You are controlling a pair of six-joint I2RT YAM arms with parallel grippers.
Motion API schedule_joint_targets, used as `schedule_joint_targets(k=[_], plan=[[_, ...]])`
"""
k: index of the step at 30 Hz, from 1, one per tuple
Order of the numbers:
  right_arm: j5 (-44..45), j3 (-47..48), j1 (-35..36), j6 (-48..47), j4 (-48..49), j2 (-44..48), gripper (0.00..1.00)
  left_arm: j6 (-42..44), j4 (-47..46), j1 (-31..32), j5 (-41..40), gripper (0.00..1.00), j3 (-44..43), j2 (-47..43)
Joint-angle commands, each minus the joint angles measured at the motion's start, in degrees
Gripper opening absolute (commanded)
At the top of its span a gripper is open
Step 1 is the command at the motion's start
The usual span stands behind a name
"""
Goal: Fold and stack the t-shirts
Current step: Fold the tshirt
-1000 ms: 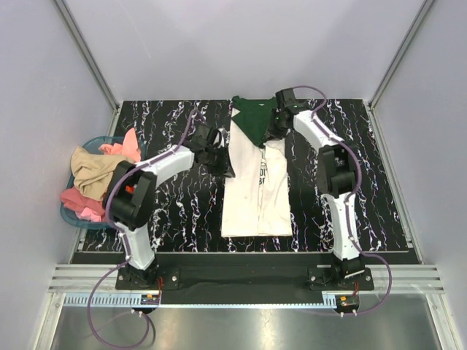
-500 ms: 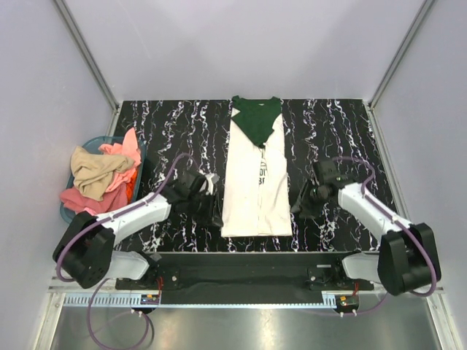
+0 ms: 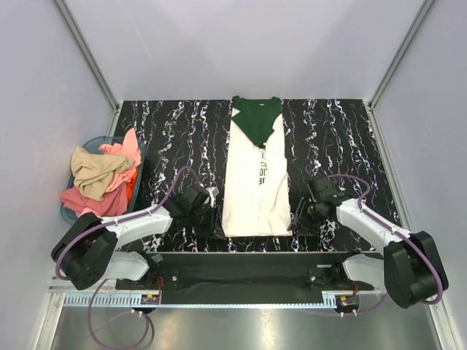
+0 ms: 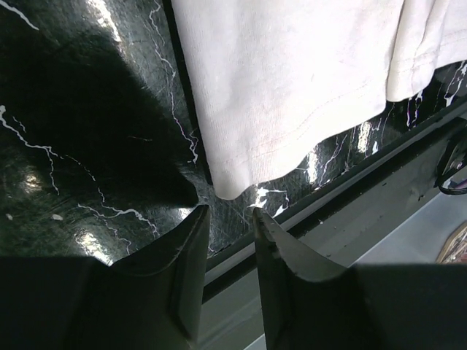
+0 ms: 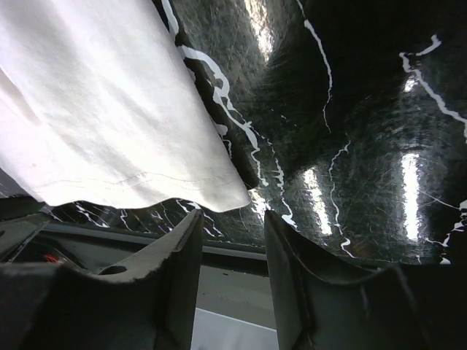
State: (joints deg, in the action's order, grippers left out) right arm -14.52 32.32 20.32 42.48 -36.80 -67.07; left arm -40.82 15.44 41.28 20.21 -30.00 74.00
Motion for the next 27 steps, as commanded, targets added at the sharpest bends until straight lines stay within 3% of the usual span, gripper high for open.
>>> schedule_joint_targets(k=[1,18,27], plan=[[1.4,1.6,1.7,0.8,1.4,-1.4,0.46,-1.2,-3.5,0.4,-1.8,0.36,0.6,0.2],[7.8,9.5,6.0,-4.2,-3.2,-12.6,0.38,-0.4,2.3,0.4,-4.6,0.38,-3.7,-2.2],[8.9,13.0,9.0,-9.0,-5.3,-17.7,0.39,-0.6,2.8,0.0,-4.2,0.39,-4.6,-1.8]])
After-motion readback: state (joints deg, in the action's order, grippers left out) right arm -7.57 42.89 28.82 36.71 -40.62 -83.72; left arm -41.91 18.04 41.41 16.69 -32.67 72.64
